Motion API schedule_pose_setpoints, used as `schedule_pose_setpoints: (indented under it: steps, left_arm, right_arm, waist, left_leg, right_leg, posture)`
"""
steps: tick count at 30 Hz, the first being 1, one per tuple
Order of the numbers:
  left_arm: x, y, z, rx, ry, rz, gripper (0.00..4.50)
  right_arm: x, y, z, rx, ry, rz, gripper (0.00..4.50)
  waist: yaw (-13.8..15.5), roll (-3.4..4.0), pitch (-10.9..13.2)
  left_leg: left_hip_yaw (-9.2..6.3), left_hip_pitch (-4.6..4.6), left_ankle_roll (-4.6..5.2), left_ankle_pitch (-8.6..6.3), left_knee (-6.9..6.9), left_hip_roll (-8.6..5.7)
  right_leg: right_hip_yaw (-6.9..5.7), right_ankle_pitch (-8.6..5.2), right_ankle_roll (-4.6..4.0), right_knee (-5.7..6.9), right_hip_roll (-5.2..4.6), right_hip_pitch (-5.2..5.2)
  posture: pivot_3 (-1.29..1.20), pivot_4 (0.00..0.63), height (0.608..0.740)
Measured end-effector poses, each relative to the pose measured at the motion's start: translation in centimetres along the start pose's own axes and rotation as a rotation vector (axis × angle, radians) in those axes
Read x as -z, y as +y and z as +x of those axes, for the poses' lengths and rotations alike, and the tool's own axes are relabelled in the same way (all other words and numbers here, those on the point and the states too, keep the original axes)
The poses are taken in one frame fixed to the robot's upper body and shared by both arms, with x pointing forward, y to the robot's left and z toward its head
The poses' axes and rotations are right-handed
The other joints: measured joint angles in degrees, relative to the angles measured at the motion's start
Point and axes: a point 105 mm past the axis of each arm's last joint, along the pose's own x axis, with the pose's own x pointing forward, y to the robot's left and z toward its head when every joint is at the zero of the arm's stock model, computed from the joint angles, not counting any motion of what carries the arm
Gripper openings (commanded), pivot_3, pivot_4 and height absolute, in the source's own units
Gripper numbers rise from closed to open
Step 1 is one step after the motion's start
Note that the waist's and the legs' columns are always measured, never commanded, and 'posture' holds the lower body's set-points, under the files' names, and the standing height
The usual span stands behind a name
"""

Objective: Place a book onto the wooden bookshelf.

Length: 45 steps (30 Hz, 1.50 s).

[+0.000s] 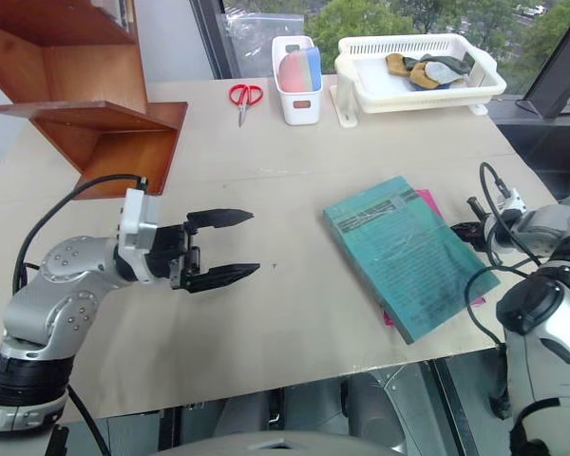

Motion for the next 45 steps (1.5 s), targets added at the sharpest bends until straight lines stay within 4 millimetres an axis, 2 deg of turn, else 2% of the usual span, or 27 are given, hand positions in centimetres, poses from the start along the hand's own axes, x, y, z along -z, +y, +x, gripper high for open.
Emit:
schedule_pose_setpoints:
  steps: [9,13,17,21,23,28,34,39,42,45]
  left_arm:
    - [0.2,-0.9,-0.3,0.052,0.029,-0.018,4.5]
    - [0.2,-0.8,-0.3,0.048,0.025,-0.013,4.5]
    - [0.2,-0.6,-0.2,0.031,0.016,-0.006,4.5]
    - [0.4,-0.4,0.0,0.021,0.009,-0.006,4.5]
    - [0.4,-0.2,0.0,0.017,0.006,-0.005,4.5]
    - [0.6,0.1,0.5,0.029,0.005,-0.002,4.5]
    - [1.0,0.3,0.3,0.043,0.006,-0.02,4.5]
    - [1.1,0.6,0.4,0.051,0.005,-0.017,4.5]
    - [1.3,0.7,0.4,0.056,0.001,-0.027,4.5]
    - [1.2,0.7,0.5,0.06,-0.005,-0.022,4.5]
  right_arm:
    - [1.3,1.3,1.2,-0.058,0.005,-0.005,0.05]
    - [1.2,0.8,0.4,-0.03,-0.118,-0.08,0.05]
    - [-0.3,0.5,-1.7,0.011,-0.308,-0.216,0.05]
    - [-1.7,1.9,-5.3,0.004,-0.427,-0.414,0.05]
    - [-1.6,2.4,-6.7,0.005,-0.445,-0.511,0.05]
    - [1.1,2.5,-6.9,-0.064,-0.328,-0.606,0.05]
    - [4.4,1.6,-7.6,-0.099,-0.21,-0.74,0.05]
    - [5.8,3.1,-10.3,-0.257,-0.243,-0.813,0.05]
    - [8.6,3.0,-10.5,-0.327,-0.149,-0.879,0.05]
    - [11.2,2.9,-9.8,-0.344,-0.032,-0.952,0.05]
  waist:
    - [-0.1,0.0,0.0]
    - [0.3,0.08,0.0]
    - [1.6,0.35,0.2]
    - [2.2,0.53,0.3]
    - [2.2,0.52,0.3]
    - [2.0,0.53,0.3]
    - [2.2,0.53,0.3]
    - [2.2,0.51,0.3]
    - [2.3,0.5,0.3]
    - [2.1,0.5,0.3]
  left_leg:
    - [-0.01,0.02,0.0,0.0,0.0,0.1]
    - [-0.02,-0.06,0.0,0.0,-0.01,0.11]
    - [0.04,-0.22,0.0,0.0,-0.02,-0.02]
    - [0.05,-0.31,0.0,0.0,-0.13,-0.1]
    - [0.04,-0.29,0.0,0.0,-0.21,-0.1]
    - [0.07,-0.27,0.0,0.0,-0.3,-0.1]
    - [0.08,-0.29,0.0,0.0,-0.32,-0.15]
    - [0.01,-0.26,0.0,0.0,-0.31,-0.15]
    - [0.0,-0.28,0.0,0.0,-0.32,-0.15]
    - [0.01,-0.26,0.0,0.0,-0.28,-0.15]
  right_leg:
    - [0.01,0.01,-0.03,0.01,0.1,0.0]
    - [-0.04,0.01,-0.03,0.01,0.08,-0.04]
    - [-0.04,0.01,-0.02,0.0,-0.08,-0.22]
    - [-0.03,0.0,-0.01,0.0,-0.14,-0.35]
    - [-0.04,-0.01,-0.02,-0.02,-0.13,-0.35]
    - [0.02,-0.01,-0.02,-0.04,-0.12,-0.36]
    - [0.0,-0.01,0.0,-0.08,-0.18,-0.36]
    - [-0.07,-0.01,0.0,-0.06,-0.17,-0.33]
    - [-0.08,-0.02,0.0,-0.06,-0.17,-0.33]
    - [-0.06,-0.01,0.01,-0.05,-0.18,-0.32]
  posture:
    - [0.0,0.15,0.74]
    - [0.0,0.15,0.74]
    - [0.0,0.15,0.74]
    - [0.0,0.15,0.74]
    - [0.0,0.15,0.74]
    - [0.0,0.15,0.74]
    - [0.0,0.15,0.74]
    - [0.0,0.15,0.74]
    - [0.0,0.15,0.74]
    - [0.0,0.15,0.74]
